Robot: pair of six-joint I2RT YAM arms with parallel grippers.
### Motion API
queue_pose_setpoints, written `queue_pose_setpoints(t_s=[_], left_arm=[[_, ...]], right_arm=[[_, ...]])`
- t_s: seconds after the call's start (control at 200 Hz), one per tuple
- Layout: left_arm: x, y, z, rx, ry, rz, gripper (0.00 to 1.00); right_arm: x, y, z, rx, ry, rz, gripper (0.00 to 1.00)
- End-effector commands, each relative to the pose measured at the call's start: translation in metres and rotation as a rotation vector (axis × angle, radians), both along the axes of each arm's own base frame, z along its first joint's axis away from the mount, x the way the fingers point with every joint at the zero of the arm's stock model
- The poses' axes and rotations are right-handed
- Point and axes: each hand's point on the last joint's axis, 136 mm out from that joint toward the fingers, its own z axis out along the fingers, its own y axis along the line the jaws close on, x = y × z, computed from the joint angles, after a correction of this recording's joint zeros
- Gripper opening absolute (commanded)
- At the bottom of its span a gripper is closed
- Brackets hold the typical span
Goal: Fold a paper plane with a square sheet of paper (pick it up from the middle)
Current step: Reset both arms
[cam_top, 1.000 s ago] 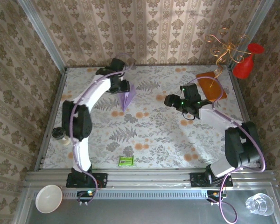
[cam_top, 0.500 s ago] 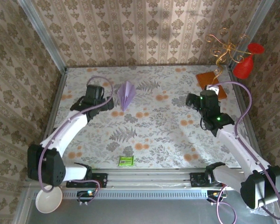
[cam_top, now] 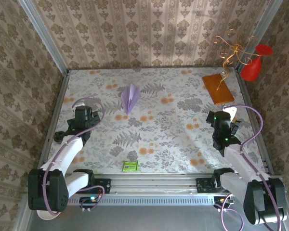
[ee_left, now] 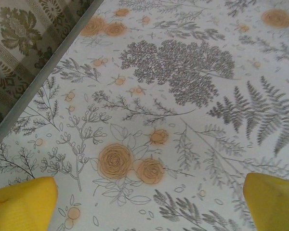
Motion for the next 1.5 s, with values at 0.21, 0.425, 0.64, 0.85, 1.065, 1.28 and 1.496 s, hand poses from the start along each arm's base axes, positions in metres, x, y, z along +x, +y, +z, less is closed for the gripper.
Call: queue_pose_setpoints(t_s=[0.21,0.425,0.64,0.85,1.065,1.28,1.496], left_arm=[[0.029,0.007,0.007,0.058,-0.193,-0.119,1.0],[0.046,-0.014,0.004,0.054,-0.305,-0.272,1.0],[0.064,-0.02,0.0,0.038,-0.332,-0.349,1.0],[0.071,-0.018,-0.012,0.01,-0.346,-0.374,1.0],[0.078,-0.025,-0.019,0.016,-0.32,-0.411,1.0],[0.081,-0.031,-0.027,0.067,-0.295,-0.409,1.0],[0.08,-0.029,-0.027,0.094,-0.29,-0.382,1.0]], right_arm=[[0.047,0.012,-0.001,-0.027,-0.094,0.141,1.0],[0.064,0.019,-0.006,0.011,-0.139,0.225,1.0],[0.078,0.036,-0.008,0.047,-0.167,0.332,1.0],[0.083,0.043,-0.021,0.05,-0.176,0.361,1.0],[0.091,0.051,-0.033,0.048,-0.155,0.402,1.0],[0.095,0.057,-0.036,0.024,-0.131,0.419,1.0],[0.095,0.057,-0.037,0.022,-0.12,0.417,1.0]])
